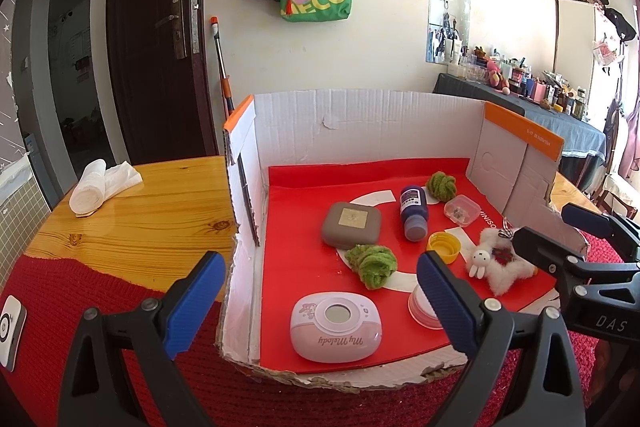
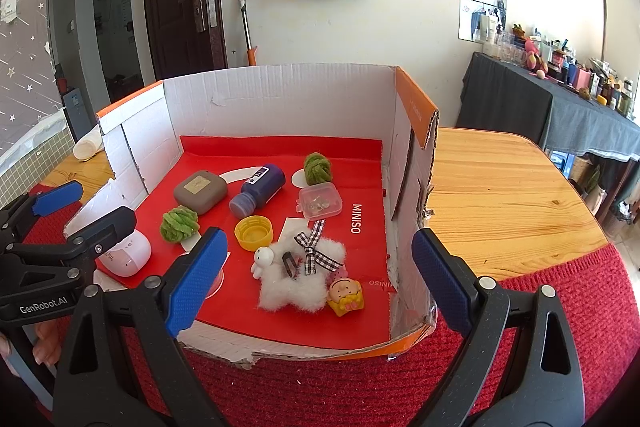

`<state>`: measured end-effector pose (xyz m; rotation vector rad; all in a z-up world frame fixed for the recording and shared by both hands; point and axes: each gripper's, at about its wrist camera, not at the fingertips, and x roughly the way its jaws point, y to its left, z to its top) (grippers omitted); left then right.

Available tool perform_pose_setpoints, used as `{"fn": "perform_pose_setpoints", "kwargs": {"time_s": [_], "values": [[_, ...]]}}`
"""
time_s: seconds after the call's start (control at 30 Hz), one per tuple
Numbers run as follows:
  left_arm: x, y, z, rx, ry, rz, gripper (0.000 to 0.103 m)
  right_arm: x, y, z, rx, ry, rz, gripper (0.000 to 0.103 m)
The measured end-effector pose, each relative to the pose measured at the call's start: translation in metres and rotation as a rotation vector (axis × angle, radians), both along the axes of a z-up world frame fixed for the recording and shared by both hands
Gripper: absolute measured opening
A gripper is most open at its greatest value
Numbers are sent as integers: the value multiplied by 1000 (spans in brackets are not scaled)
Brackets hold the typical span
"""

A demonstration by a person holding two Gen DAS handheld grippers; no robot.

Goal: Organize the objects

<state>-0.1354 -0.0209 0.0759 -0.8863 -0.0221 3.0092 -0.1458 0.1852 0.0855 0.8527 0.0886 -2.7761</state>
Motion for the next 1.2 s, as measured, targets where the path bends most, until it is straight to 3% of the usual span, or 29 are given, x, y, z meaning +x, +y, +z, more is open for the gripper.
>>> {"fn": "perform_pose_setpoints", "kwargs": {"time_s": [0.37,0.63,0.87,1.2], "values": [[10,-4,9,5,30,5,98,7,-1,4,5,7,0,95],[51,-3,23,2,39,2,103,49,-1,16,-7,-10,8,95],[75,-2,3,20,-52,17,103,71,3,-1,10,-113,-28,95],[65,2,-34,3,-212,45,103,63,7,-35,56,-258,-80,95]]}}
